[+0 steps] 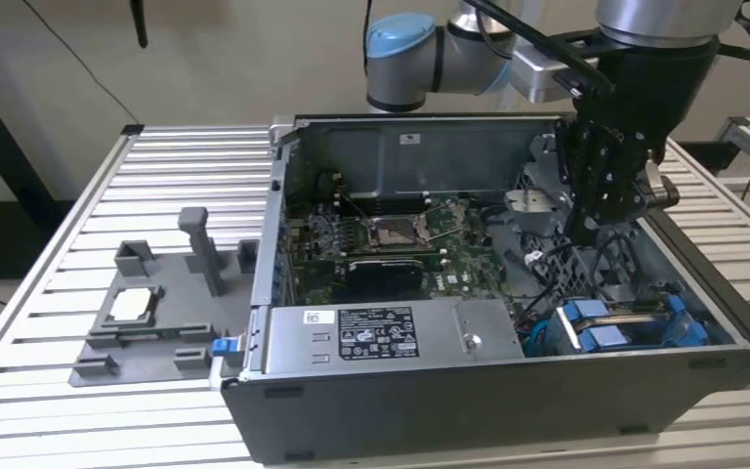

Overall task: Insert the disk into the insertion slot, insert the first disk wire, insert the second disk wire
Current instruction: 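Insert the second disk wire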

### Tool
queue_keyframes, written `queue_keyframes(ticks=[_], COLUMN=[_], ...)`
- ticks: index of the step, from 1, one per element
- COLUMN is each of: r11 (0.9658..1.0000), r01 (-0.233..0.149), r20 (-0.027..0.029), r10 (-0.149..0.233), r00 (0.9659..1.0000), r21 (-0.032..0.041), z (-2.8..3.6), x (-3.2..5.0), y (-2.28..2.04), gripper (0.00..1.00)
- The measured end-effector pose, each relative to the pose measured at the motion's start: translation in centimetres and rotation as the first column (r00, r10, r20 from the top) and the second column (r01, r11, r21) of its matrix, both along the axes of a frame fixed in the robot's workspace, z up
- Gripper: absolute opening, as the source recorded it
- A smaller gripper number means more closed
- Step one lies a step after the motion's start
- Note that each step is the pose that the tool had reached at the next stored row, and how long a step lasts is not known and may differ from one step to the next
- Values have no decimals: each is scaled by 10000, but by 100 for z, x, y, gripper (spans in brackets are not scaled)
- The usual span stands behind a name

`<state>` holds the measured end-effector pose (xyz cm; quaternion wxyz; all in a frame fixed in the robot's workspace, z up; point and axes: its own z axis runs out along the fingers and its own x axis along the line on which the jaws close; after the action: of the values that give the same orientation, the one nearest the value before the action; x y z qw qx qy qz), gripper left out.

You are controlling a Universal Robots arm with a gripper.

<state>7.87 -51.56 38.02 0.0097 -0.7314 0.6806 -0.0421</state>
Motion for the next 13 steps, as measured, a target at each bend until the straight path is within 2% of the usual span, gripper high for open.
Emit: queue_keyframes(ticks=[7, 11, 13], r11=[10000, 10000, 9999], r01=[0, 1, 0], r20=[2, -24, -28], r10=[0, -1, 0], r00=[10000, 10000, 10000], r21=[2, 77, 141], z=[0, -13, -31], x=[1, 30, 44], y=[-7, -70, -108], gripper=[15, 15, 15])
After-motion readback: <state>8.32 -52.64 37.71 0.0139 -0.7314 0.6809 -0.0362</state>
